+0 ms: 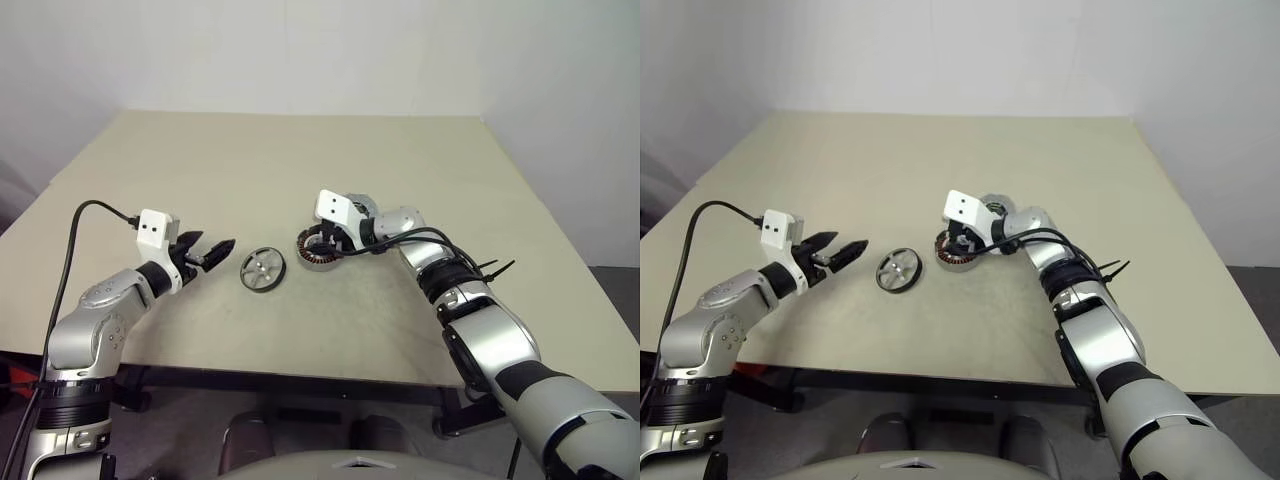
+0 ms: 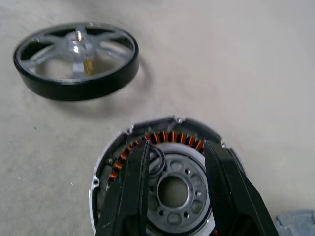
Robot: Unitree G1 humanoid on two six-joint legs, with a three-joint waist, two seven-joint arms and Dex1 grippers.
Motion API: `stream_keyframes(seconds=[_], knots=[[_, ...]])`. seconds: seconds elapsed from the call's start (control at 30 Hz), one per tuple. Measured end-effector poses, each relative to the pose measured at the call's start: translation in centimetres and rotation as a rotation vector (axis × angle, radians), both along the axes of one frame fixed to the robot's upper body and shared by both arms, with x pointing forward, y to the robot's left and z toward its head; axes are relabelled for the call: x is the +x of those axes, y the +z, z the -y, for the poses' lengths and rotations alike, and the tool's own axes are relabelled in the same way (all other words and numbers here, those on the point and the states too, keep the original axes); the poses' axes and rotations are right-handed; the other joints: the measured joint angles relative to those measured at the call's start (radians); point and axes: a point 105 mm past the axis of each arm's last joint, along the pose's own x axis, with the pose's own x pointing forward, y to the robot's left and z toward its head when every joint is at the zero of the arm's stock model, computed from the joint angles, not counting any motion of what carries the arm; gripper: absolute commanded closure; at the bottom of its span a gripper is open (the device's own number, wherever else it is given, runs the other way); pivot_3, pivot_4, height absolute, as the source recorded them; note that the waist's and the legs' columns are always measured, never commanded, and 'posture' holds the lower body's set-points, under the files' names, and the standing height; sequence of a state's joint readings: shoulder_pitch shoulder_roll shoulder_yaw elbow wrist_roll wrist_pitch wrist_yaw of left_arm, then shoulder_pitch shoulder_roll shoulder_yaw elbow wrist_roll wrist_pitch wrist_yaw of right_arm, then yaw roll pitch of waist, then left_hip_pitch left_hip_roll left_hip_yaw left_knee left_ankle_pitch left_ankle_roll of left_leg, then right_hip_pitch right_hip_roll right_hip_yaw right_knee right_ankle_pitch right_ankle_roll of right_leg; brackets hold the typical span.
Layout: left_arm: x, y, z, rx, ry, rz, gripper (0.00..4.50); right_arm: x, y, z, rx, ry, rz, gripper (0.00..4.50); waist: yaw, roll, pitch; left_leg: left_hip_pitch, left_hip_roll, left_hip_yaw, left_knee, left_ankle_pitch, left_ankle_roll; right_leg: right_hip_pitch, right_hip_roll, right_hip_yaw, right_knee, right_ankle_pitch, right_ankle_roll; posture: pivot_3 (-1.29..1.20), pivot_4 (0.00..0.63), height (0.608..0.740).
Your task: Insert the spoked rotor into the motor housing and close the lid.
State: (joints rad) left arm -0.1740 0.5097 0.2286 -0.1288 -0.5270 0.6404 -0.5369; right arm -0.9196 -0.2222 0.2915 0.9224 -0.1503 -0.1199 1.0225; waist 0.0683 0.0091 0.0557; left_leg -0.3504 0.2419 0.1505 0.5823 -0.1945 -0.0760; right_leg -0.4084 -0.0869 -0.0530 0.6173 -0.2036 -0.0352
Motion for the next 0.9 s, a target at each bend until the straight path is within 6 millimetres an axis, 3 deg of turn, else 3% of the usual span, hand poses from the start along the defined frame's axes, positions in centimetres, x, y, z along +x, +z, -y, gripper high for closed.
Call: stream_keyframes(seconds=[0.33, 0.57, 0.9], knots=[[0.0, 0.0, 0.0, 0.001, 0.0, 0.0, 0.0, 0.3, 0.0, 0.4, -0.012, -0.01, 0.025, 2.56, 0.001, 0.0, 0.0, 0.001, 0.0, 0.0, 0.0, 0.0, 0.0, 0.001, 0.0, 0.0, 0.001, 0.0, 0.0, 0.0, 0.0, 0.74], [0.0, 0.0, 0.0, 0.002, 0.0, 0.0, 0.0, 1.2, 0.2, 2.3, -0.04, -0.067, 0.049, 2.56, 0.0, 0.0, 0.0, 0.001, 0.0, 0.0, 0.001, 0.0, 0.0, 0.001, 0.0, 0.0, 0.002, 0.0, 0.0, 0.0, 0.0, 0.74], [0.0, 0.0, 0.0, 0.002, 0.0, 0.001, 0.0, 1.4, 0.2, 2.5, -0.041, -0.083, 0.055, 2.56, 0.0, 0.0, 0.0, 0.001, 0.0, 0.0, 0.001, 0.0, -0.001, 0.001, 0.0, 0.0, 0.002, 0.0, 0.0, 0.0, 0.0, 0.74]])
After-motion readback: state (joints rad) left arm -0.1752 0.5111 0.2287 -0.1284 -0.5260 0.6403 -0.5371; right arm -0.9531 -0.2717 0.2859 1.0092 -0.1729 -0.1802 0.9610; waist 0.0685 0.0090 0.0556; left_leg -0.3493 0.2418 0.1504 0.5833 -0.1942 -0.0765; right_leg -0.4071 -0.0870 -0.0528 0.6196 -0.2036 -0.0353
